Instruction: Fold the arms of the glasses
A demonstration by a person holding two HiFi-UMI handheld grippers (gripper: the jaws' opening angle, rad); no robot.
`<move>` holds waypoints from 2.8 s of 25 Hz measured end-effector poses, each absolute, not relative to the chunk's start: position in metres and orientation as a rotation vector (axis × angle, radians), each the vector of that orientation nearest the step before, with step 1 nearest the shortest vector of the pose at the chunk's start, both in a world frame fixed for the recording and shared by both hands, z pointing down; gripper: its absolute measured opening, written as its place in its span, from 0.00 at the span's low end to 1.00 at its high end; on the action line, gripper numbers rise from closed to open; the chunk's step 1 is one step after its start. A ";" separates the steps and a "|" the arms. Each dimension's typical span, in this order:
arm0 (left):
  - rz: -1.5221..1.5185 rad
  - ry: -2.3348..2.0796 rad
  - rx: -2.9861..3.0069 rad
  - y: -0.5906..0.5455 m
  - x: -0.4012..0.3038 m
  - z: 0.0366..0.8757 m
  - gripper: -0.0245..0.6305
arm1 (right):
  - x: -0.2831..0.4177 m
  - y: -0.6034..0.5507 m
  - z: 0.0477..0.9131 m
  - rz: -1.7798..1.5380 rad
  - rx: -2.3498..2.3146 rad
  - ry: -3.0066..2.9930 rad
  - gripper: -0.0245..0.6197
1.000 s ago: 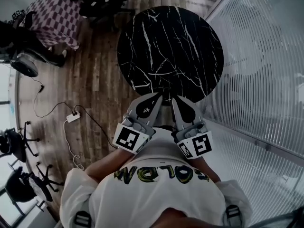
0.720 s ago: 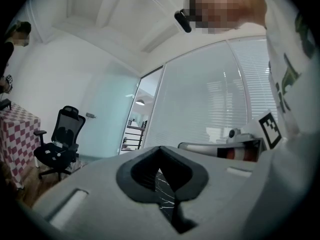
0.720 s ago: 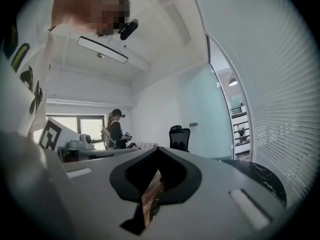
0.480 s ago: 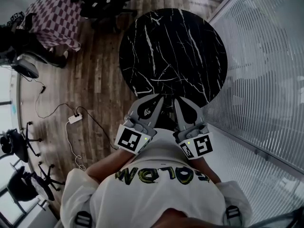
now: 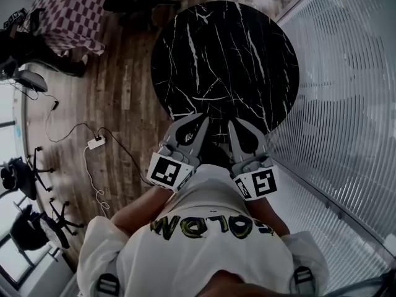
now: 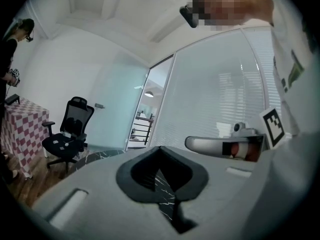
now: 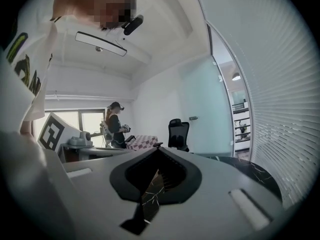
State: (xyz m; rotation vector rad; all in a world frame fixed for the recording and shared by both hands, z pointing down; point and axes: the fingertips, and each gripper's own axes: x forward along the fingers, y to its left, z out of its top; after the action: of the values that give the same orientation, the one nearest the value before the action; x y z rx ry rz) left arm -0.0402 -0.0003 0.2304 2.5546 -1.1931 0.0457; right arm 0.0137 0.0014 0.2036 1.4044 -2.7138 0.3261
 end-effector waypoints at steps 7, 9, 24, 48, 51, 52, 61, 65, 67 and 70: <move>0.199 -1.196 2.510 -0.019 -0.042 0.288 0.04 | 0.041 -0.019 0.253 0.313 1.402 -2.610 0.04; 0.241 -1.176 2.504 -0.022 -0.042 0.308 0.04 | 0.046 -0.025 0.269 0.305 1.389 -2.581 0.04; 0.429 -1.013 2.389 -0.049 -0.034 0.437 0.09 | 0.075 -0.073 0.402 0.422 1.346 -2.402 0.04; 0.594 -0.947 2.229 -0.068 -0.026 0.586 0.13 | 0.102 -0.088 0.578 0.534 1.232 -2.154 0.04; 0.601 -0.947 2.237 -0.072 -0.027 0.593 0.13 | 0.100 -0.093 0.586 0.523 1.226 -2.142 0.04; 0.603 -0.947 2.240 -0.074 -0.027 0.593 0.13 | 0.100 -0.094 0.588 0.521 1.224 -2.139 0.04; 0.577 -0.906 2.256 -0.073 -0.025 0.595 0.10 | 0.096 -0.096 0.601 0.509 1.182 -2.102 0.04; 0.587 -0.893 2.267 -0.071 -0.024 0.595 0.07 | 0.095 -0.093 0.605 0.531 1.170 -2.099 0.04; 0.594 -0.889 2.272 -0.070 -0.024 0.595 0.07 | 0.094 -0.092 0.607 0.547 1.163 -2.104 0.04; 0.600 -0.883 2.287 -0.071 -0.023 0.595 0.06 | 0.093 -0.091 0.607 0.560 1.153 -2.117 0.04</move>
State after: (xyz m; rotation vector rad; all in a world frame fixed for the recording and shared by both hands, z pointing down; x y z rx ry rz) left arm -0.0229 -0.0706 0.5954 2.2870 -0.8835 0.5997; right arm 0.0934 -0.0913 0.6074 1.1531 -2.1165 0.5601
